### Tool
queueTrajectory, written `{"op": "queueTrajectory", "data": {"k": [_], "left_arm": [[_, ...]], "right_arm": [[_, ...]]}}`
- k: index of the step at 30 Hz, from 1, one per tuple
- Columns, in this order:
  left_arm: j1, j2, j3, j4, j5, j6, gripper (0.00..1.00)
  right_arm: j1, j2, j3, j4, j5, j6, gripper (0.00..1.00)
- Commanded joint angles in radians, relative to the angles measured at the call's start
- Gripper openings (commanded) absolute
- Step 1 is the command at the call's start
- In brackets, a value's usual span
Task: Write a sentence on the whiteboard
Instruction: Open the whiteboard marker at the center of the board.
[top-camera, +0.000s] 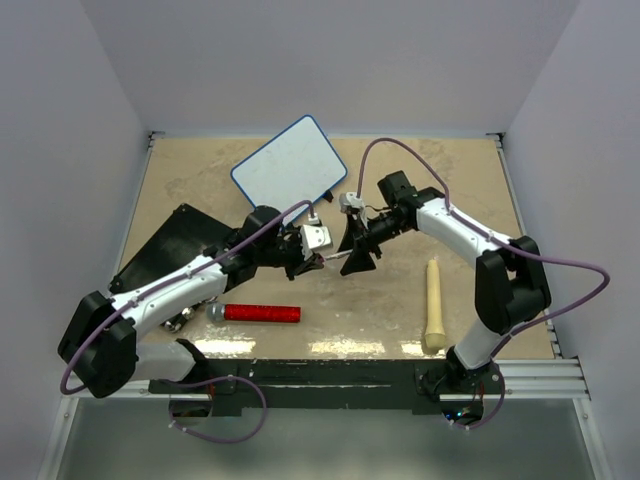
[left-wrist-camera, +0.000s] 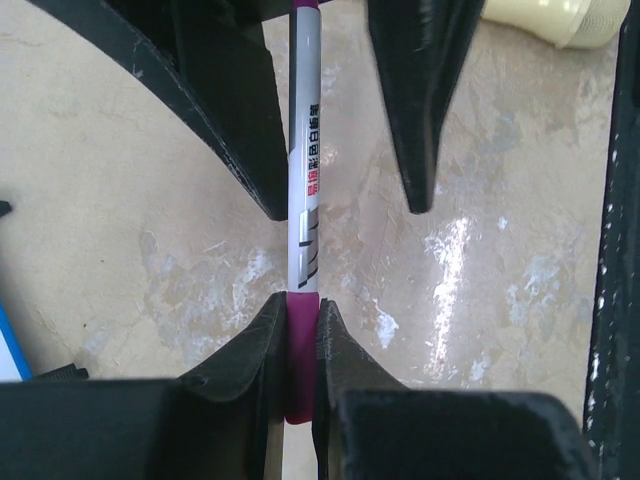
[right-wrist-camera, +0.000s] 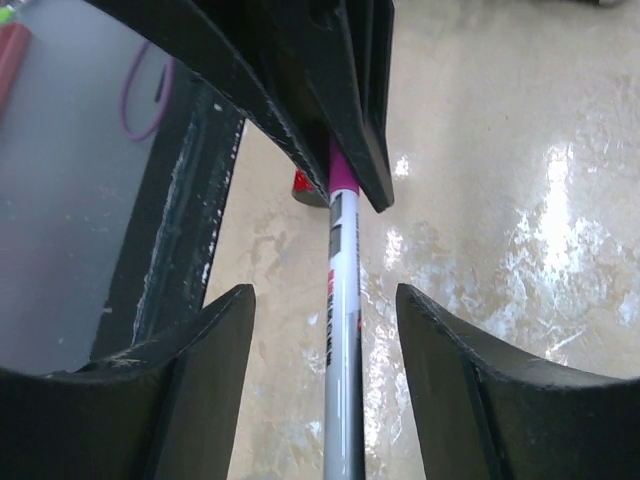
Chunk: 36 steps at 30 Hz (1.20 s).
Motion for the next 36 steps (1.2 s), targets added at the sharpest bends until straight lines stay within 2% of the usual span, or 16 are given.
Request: {"op": "queueTrajectory", "data": {"k": [1, 5, 6, 10, 12, 20, 26, 30, 36], "left_arm": [[0.022, -0.061, -0.037, 0.146, 0.047, -0.141, 0.00], [0.025, -0.115, -0.098, 0.265, 0.034, -0.300, 0.00], [0.024, -0.126, -0.114, 0.294, 0.025, -0.378, 0.00], [0.024, -0.186, -0.223, 0.519, -0.015, -0.521, 0.00], [0.024, -0.189, -0.244, 0.573, -0.024, -0.573, 0.00], [0.021, -0.129, -0.244, 0.714, 0.007, -0.647, 0.00], [0.015, -0.079, -0.235, 0.742, 0.022, -0.649, 0.00], [0.008, -0.060, -0.237, 0.754, 0.024, -0.649, 0.00], [0.008, -0.062, -0.238, 0.756, 0.024, -0.643, 0.00]], "right_arm": [[-0.037, -0.073, 0.019, 0.053, -0.142, 0.070, 0.64], [-0.080, -0.109, 0.005, 0.159, -0.197, 0.175, 0.68], [-0.080, -0.113, 0.008, 0.170, -0.206, 0.210, 0.68], [-0.080, -0.122, 0.019, 0.215, -0.225, 0.285, 0.71], [-0.080, -0.132, -0.018, 0.317, -0.228, 0.389, 0.72], [-0.078, -0.190, -0.150, 0.722, -0.194, 0.789, 0.71], [-0.059, -0.188, -0.161, 0.764, -0.221, 0.853, 0.70], [-0.048, -0.185, -0.187, 0.868, -0.220, 0.936, 0.69], [-0.046, -0.175, -0.190, 0.887, -0.228, 0.950, 0.60]]}}
